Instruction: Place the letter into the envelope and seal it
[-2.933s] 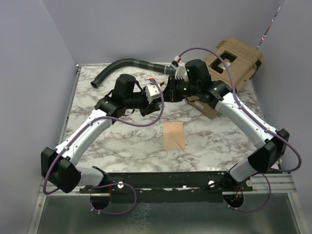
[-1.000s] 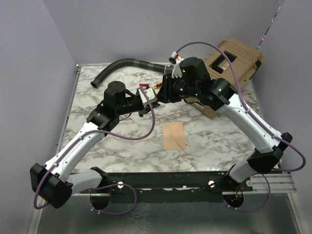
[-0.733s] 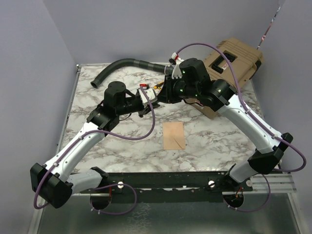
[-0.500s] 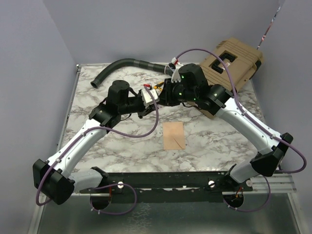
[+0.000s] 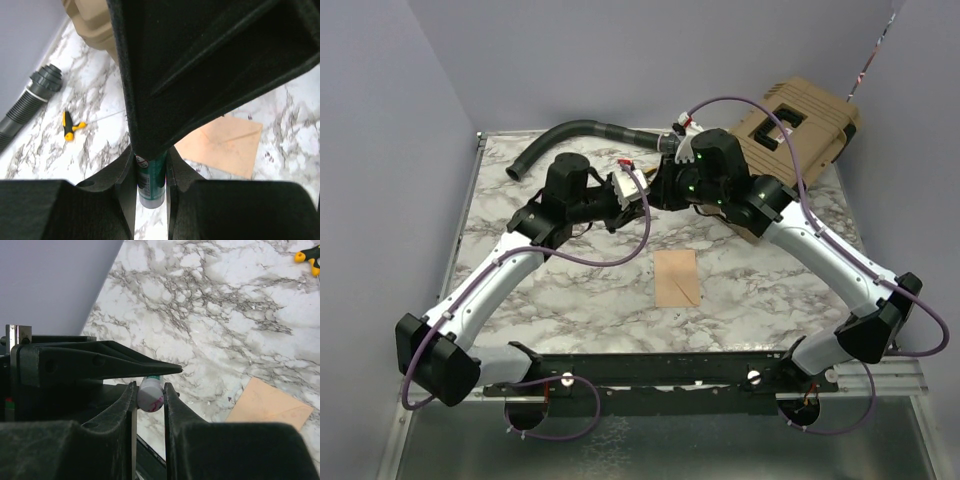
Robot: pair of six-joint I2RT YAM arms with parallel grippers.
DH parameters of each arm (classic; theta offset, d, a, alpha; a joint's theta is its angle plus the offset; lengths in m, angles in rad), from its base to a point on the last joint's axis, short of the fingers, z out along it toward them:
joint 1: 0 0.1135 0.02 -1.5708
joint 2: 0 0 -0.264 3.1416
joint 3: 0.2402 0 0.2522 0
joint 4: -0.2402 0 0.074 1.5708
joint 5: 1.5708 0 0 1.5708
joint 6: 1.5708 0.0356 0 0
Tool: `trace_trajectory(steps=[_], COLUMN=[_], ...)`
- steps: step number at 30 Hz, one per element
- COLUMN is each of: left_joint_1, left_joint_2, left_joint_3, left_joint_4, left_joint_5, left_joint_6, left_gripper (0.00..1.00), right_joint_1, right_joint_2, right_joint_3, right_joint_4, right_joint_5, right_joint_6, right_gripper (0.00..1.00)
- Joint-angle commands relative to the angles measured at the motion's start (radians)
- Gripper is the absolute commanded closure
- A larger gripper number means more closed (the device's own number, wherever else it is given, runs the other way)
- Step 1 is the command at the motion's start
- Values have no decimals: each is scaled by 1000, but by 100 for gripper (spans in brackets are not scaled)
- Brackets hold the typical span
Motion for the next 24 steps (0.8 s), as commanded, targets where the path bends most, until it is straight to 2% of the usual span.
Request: trace_trajectory(steps=[1,5,10,14,17,20,24], left_joint_1=[-16,-16,-16,-16,-16,-15,-16], left_joint_2=[-74,-103,-105,-42,57,198,371], left_joint_3=[-142,-285,-392,-434,-442,-418,-342], left_joint_4=[413,542,678,692,705,738,747], left_joint_5=[-60,-126,-204,-390,-471,-475,-488], left_joint_6=[-188,-334,-554,-777,-935,-1063,-1168], left_gripper=[100,100,100,100,98,97,91], right_joint_1=[3,-40,-69,-68,-68,-69,-69], right_joint_2=[35,29,-21,-103,-193,-285,-338], right_joint_3=[114,206,198,82,-85,-261,-359], right_joint_4=[-168,-151,-88,-15,72,155,127], right_joint_5=[-20,-15,24,87,186,241,315], right_joint_6=[-26,-29,-17,9,68,108,128], right_gripper=[82,51,35,33,38,40,41])
